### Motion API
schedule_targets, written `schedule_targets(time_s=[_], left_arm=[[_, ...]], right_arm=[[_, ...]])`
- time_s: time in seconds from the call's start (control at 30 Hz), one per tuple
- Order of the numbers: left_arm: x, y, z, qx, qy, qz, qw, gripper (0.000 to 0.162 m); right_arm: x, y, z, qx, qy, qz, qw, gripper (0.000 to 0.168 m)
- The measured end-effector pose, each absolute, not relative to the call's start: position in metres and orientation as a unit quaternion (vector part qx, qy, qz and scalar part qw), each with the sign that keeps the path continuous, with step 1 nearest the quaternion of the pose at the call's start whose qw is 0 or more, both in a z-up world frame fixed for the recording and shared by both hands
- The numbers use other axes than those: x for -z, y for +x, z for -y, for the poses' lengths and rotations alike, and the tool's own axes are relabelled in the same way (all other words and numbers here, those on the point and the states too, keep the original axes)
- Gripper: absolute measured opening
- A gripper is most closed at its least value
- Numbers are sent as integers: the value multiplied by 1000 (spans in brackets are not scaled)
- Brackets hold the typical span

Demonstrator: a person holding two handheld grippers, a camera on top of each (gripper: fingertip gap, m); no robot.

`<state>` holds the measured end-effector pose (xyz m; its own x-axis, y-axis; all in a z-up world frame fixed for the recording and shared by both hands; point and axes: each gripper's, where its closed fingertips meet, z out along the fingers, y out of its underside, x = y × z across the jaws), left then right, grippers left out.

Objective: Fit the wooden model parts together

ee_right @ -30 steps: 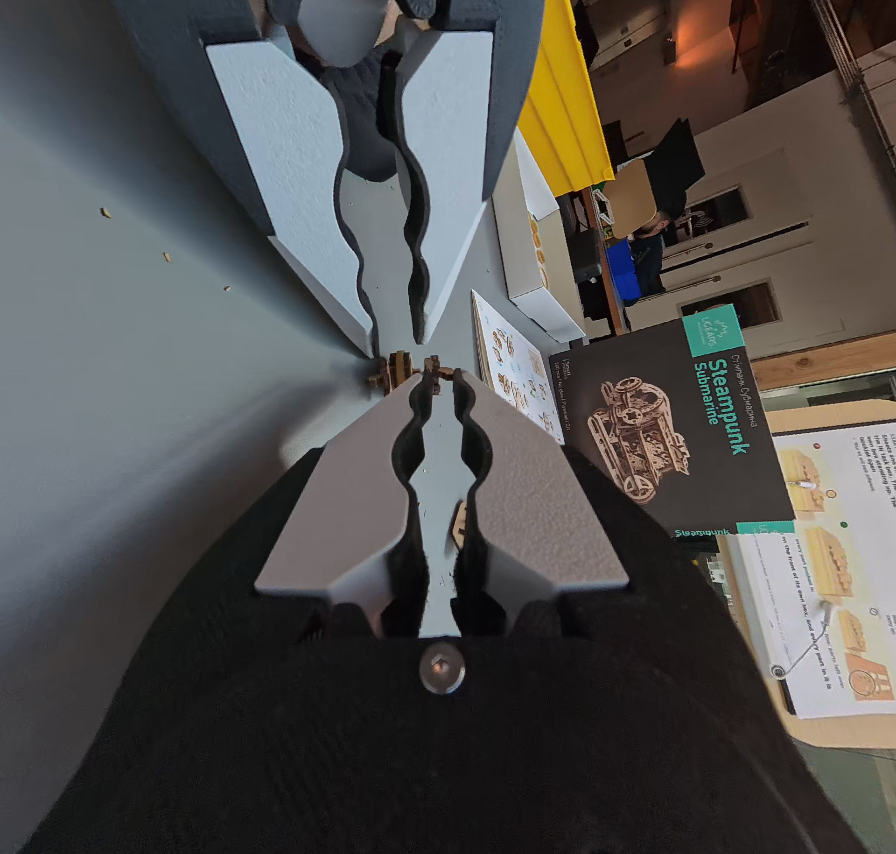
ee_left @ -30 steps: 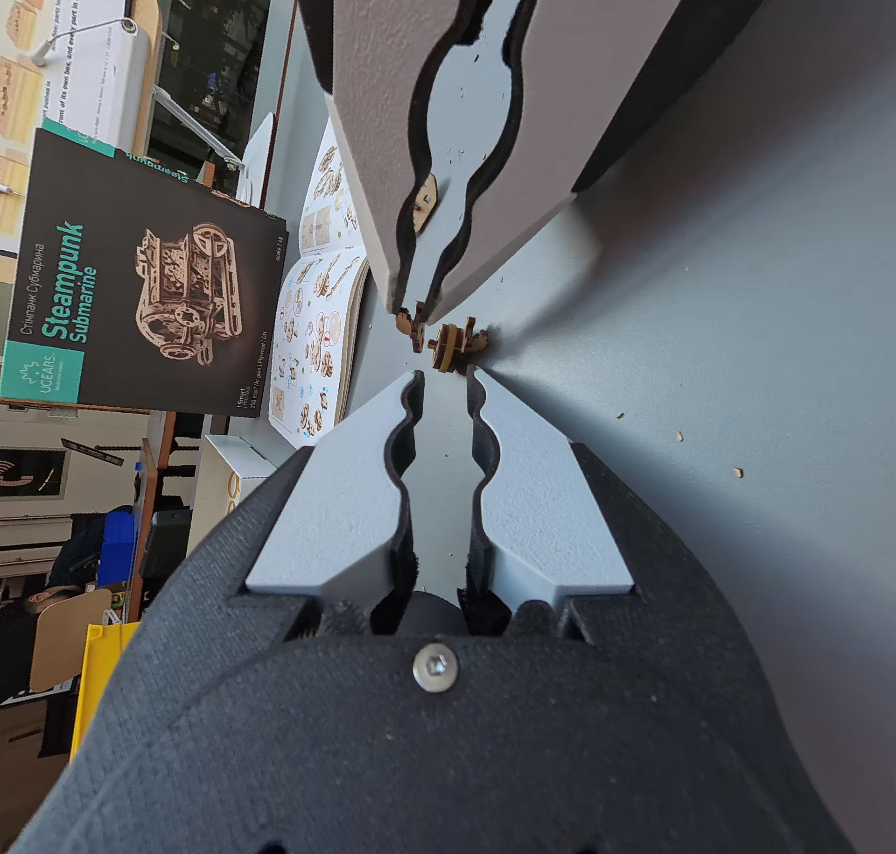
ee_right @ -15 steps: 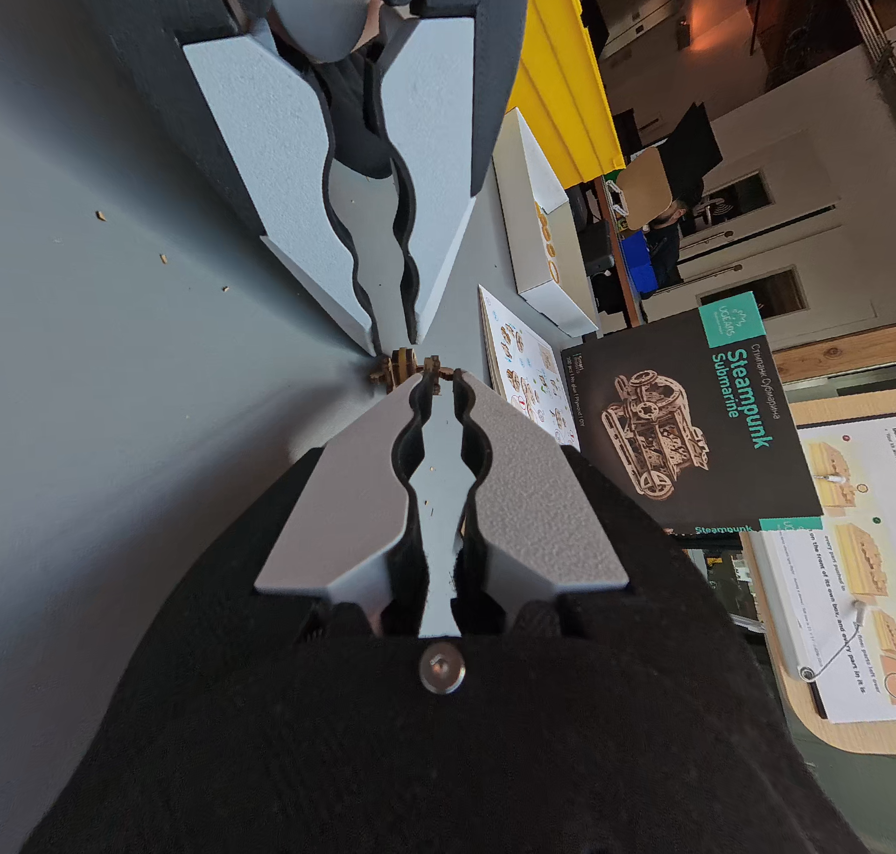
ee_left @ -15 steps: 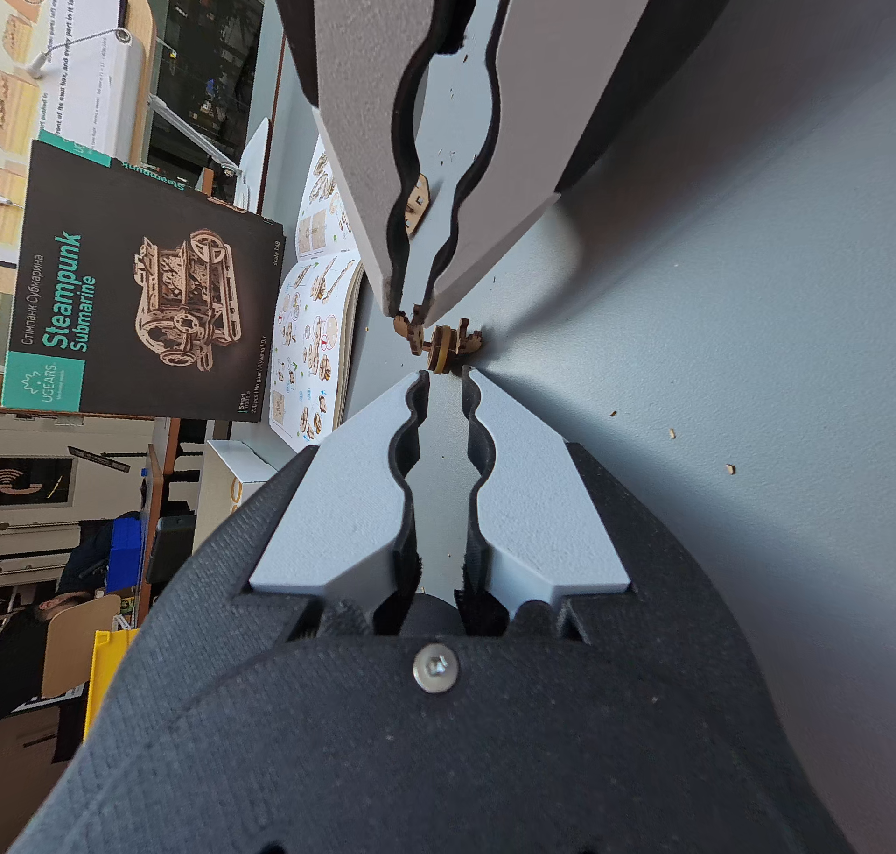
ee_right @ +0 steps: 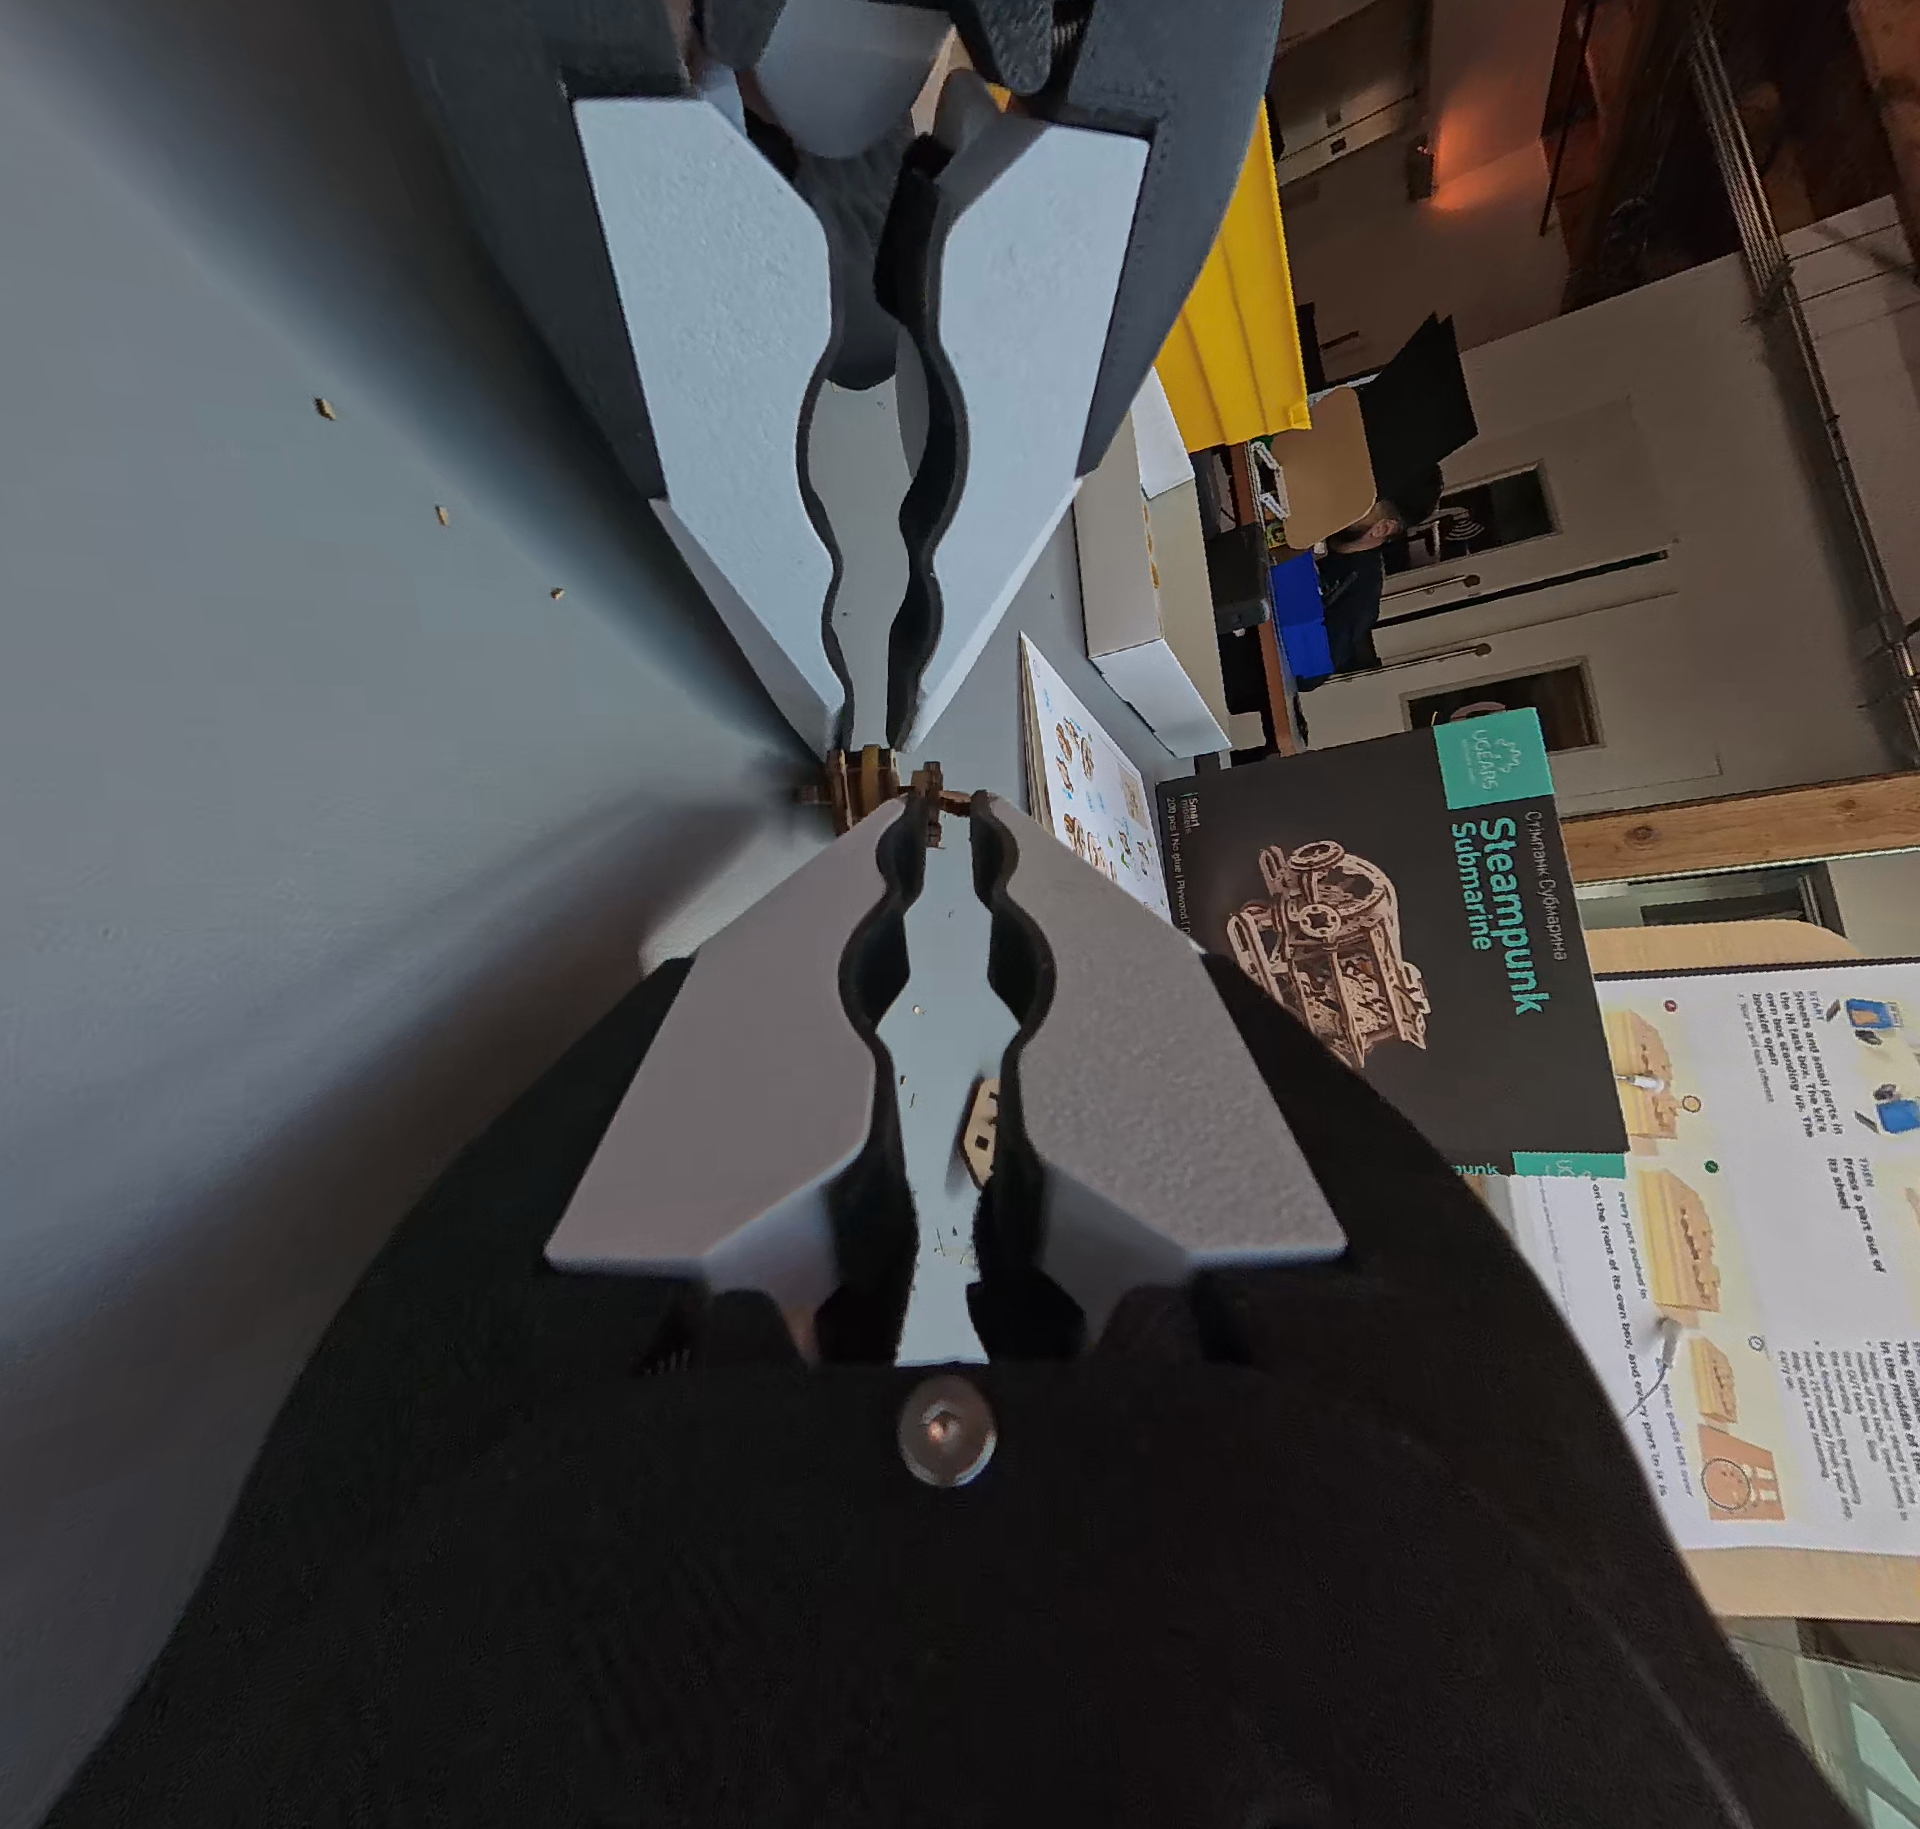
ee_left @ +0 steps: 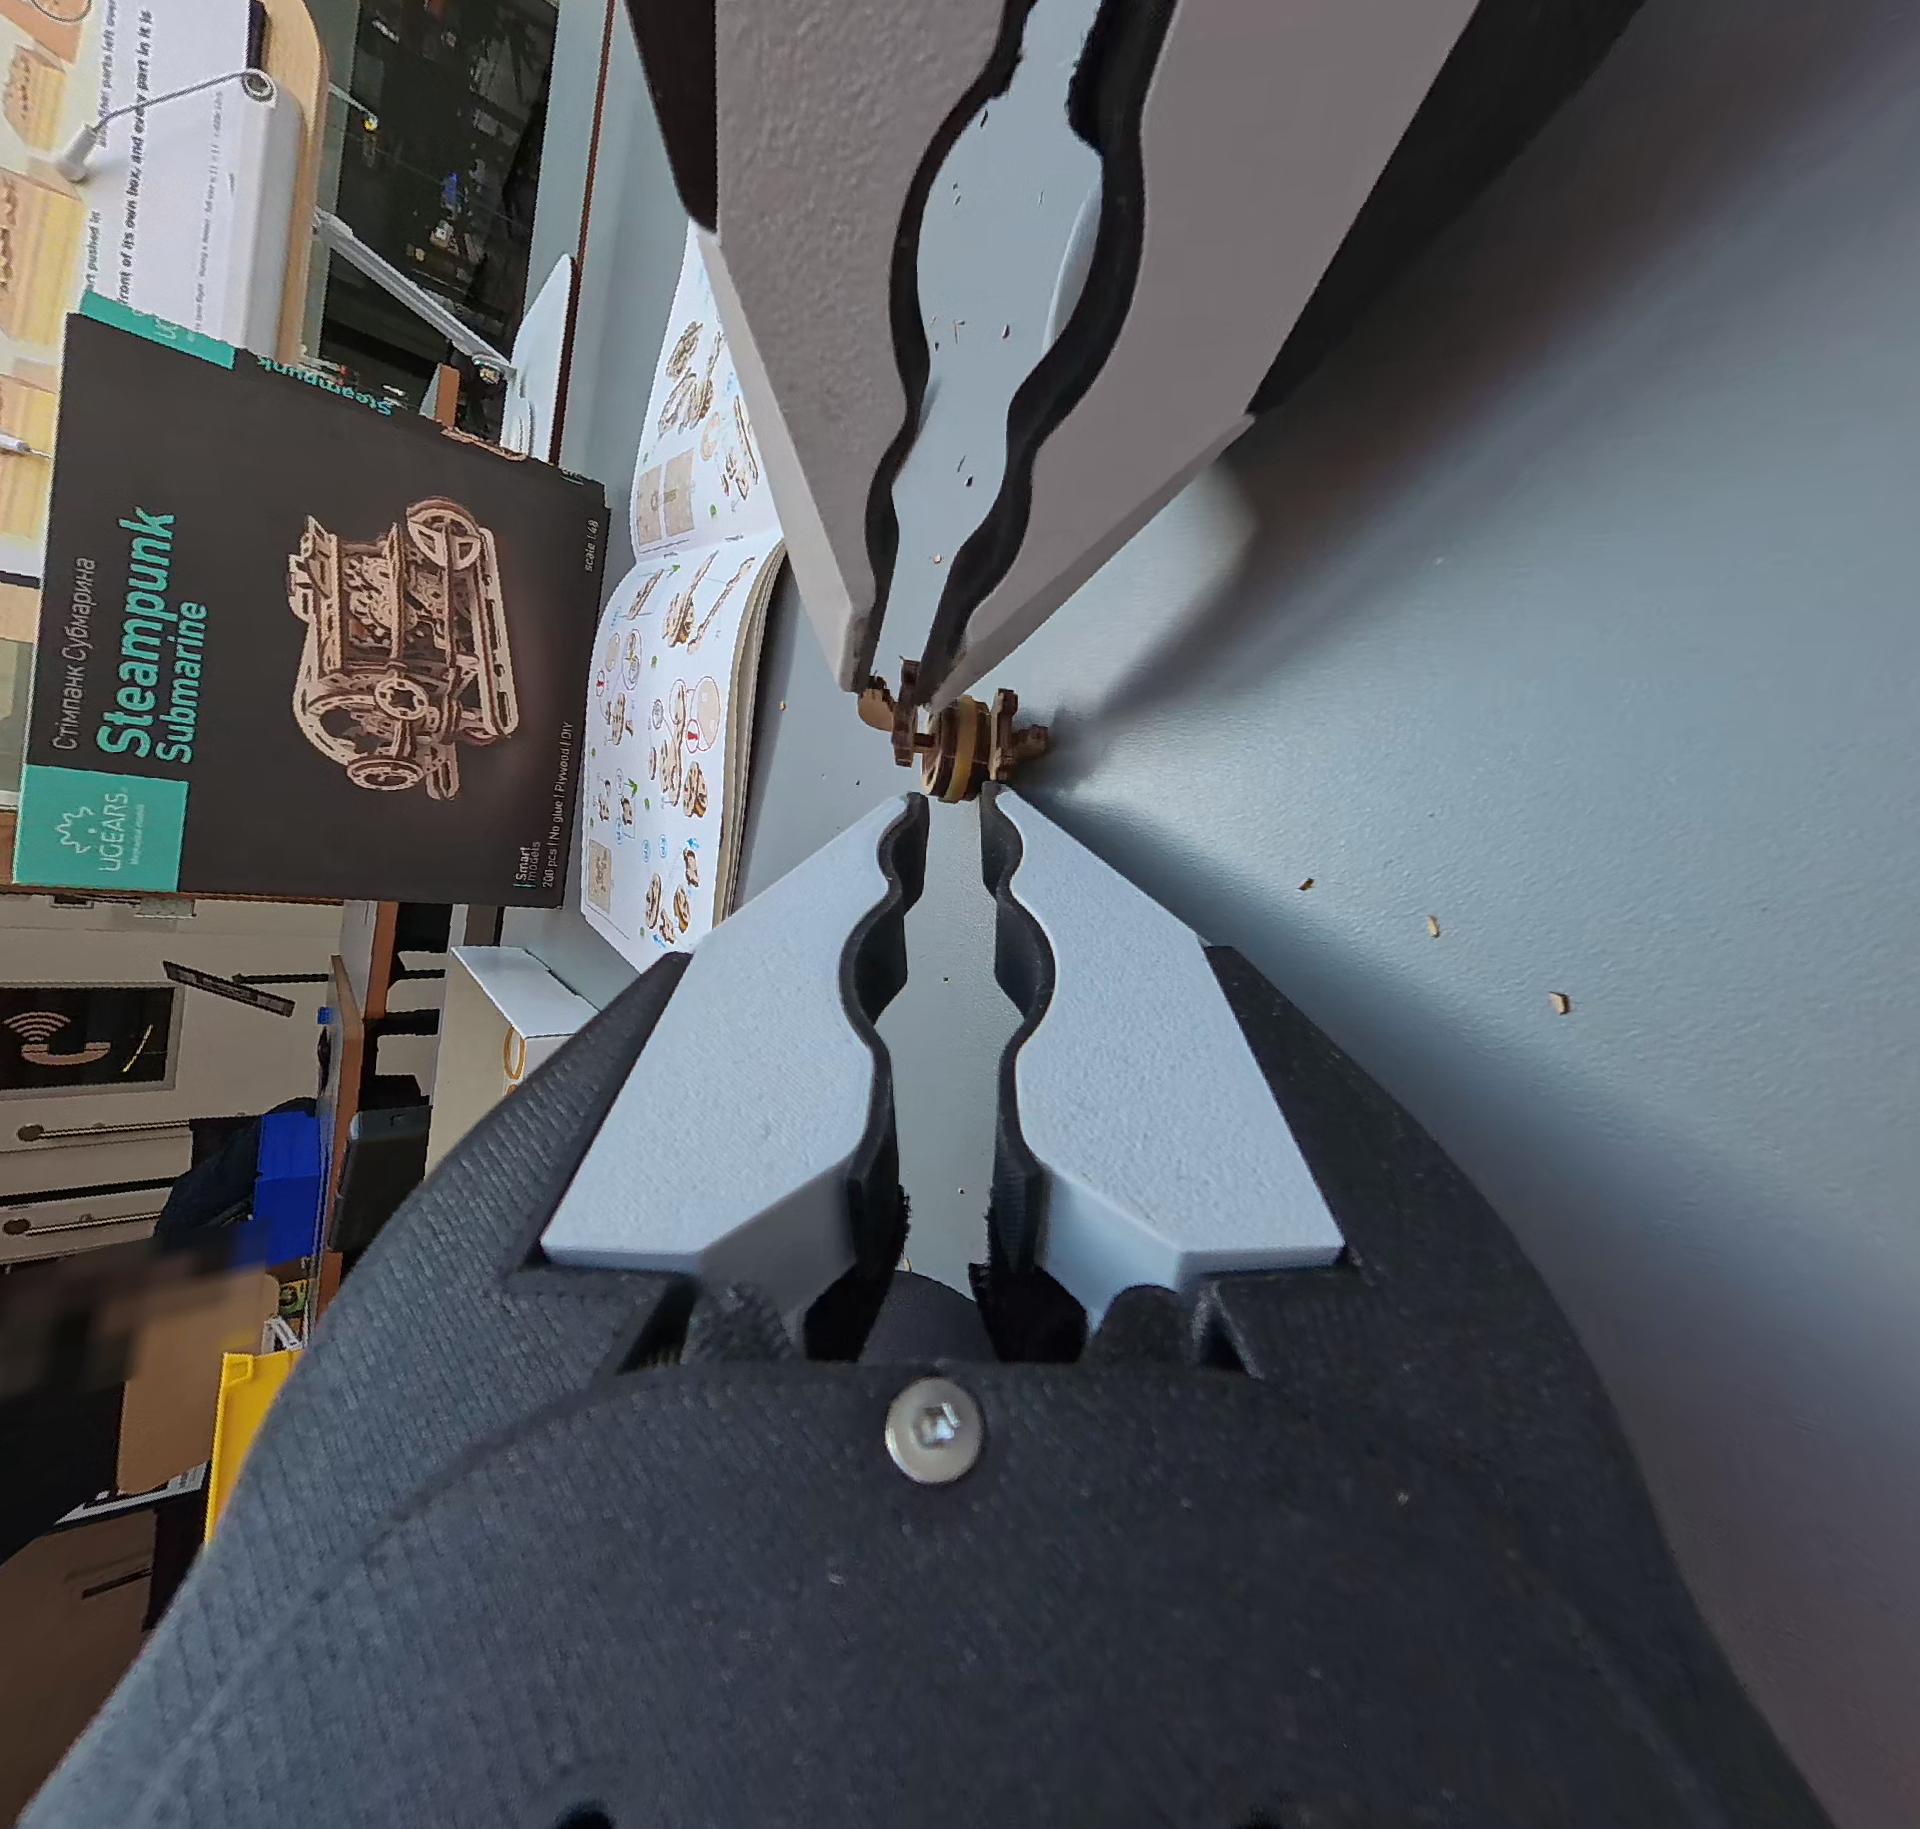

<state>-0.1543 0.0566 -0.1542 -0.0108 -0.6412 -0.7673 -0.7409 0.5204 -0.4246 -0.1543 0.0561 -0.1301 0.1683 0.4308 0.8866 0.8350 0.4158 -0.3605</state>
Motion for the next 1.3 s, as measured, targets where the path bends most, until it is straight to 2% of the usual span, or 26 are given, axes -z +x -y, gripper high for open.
schedule_targets(time_s=[1.27, 1.3], left_arm=[[155, -153, -56, -49, -485, -711, 507, 7], [155, -154, -56, -49, -485, -711, 507, 7]], right_arm=[[129, -153, -54, 205, -500, 621, 568, 8], [131, -153, -53, 205, -501, 623, 564, 2]])
